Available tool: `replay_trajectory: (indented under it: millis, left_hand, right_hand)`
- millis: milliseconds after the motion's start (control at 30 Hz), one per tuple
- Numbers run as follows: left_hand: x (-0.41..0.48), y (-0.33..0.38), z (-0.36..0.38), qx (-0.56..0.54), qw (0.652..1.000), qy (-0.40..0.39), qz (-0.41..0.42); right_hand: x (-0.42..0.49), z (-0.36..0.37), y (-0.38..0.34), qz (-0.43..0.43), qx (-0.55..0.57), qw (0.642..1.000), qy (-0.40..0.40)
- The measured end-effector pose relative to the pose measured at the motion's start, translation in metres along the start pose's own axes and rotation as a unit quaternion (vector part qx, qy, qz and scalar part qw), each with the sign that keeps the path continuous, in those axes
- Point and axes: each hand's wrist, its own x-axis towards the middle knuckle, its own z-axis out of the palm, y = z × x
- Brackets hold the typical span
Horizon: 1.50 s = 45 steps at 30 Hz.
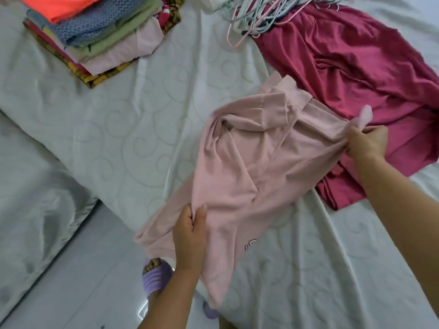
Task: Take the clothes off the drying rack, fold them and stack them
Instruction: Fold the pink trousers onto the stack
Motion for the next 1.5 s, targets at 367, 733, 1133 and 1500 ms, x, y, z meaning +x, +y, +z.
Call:
replay_trajectory:
  millis: [367, 733, 1133, 1500]
  left_hand:
    - [-0.002, -0.054, -0.027, -0.002, 0.985, -0.073, -0.156]
    - [0.013, -0.004, -0.033, 0.211, 0.976, -0.049, 0.037]
    - [0.158, 0.163, 0.113, 0.451, 0.824, -0.186, 0.288]
    - [0.224, 0.194, 0.078, 0.090, 0.949, -0.298, 0.053]
  right_hand:
    - [-0.069, 0.066, -0.018, -0.107, -0.014, 0.966, -0.236]
    - [-0.169, 0.058, 0.037, -0.070, -0.037, 0.935, -0.347]
    - [-0.261, 0.061, 0.086, -0.017, -0.033, 0.911, -0.412]
    - [-0.321, 0.063, 0.137, -0.122, -0.046, 0.943, -0.306]
